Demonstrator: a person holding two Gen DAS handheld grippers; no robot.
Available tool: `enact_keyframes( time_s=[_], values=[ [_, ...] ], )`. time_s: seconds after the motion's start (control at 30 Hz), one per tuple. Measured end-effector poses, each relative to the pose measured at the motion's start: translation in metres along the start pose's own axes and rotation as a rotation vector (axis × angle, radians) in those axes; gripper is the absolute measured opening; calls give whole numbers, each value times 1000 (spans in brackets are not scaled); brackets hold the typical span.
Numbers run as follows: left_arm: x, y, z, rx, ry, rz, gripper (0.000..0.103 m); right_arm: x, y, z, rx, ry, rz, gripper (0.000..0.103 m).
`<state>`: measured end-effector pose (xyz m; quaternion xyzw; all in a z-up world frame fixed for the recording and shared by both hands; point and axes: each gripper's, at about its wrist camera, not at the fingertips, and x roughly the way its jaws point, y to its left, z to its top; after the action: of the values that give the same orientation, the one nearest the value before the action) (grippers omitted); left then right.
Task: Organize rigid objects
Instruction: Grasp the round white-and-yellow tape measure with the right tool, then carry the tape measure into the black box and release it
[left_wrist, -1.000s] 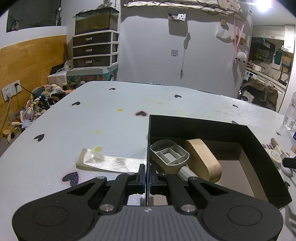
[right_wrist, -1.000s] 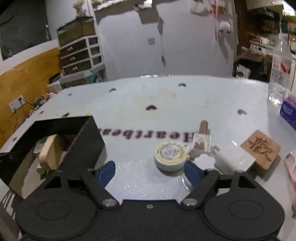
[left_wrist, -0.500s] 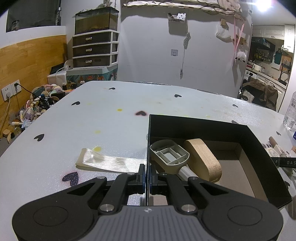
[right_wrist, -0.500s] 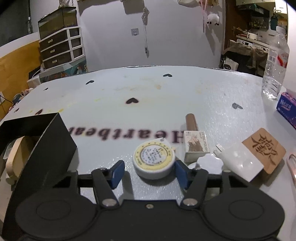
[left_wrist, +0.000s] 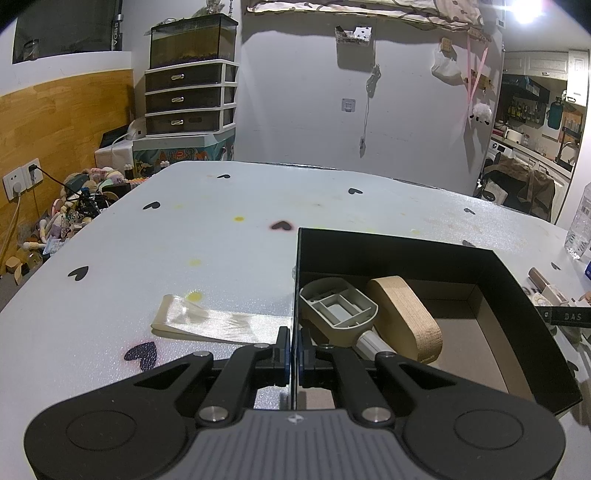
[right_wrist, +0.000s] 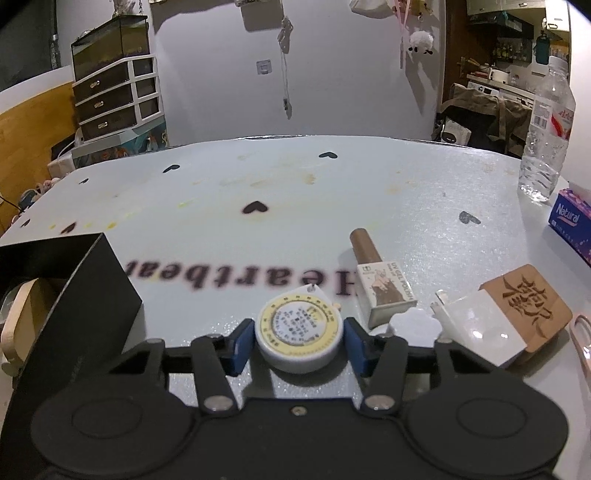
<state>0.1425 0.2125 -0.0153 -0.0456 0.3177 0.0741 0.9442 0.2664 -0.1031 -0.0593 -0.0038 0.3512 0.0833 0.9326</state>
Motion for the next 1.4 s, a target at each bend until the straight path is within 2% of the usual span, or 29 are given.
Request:
enact_keyframes(
  time_s=[0.2, 0.33, 0.47, 0.57, 0.7, 1.0, 1.3, 1.4],
  values=[
    [0, 0, 0, 0, 0, -1, 3, -23, 5, 4, 12, -30, 79, 53],
    [0, 0, 0, 1, 0, 1, 3, -49, 20, 18, -1, -94, 194, 53],
    [0, -1, 0, 0, 0, 2, 3, -67, 47, 28, -80, -139, 300, 53],
    [0, -1, 0, 2, 1, 2, 3, -71, 70, 35, -135, -134, 377, 53],
    [0, -1, -1, 2, 1, 3, 3, -62, 101, 44, -200, -75, 439, 53],
    [0, 0, -1, -7, 0, -2, 4, -27, 141, 47, -295, 59, 388, 53],
    [1, -1, 0, -5, 0, -2, 3, -10, 155, 45, -323, 111, 380, 53],
    [1, -1, 0, -5, 0, -2, 3, -9, 156, 45, -316, 106, 374, 58]
  ],
)
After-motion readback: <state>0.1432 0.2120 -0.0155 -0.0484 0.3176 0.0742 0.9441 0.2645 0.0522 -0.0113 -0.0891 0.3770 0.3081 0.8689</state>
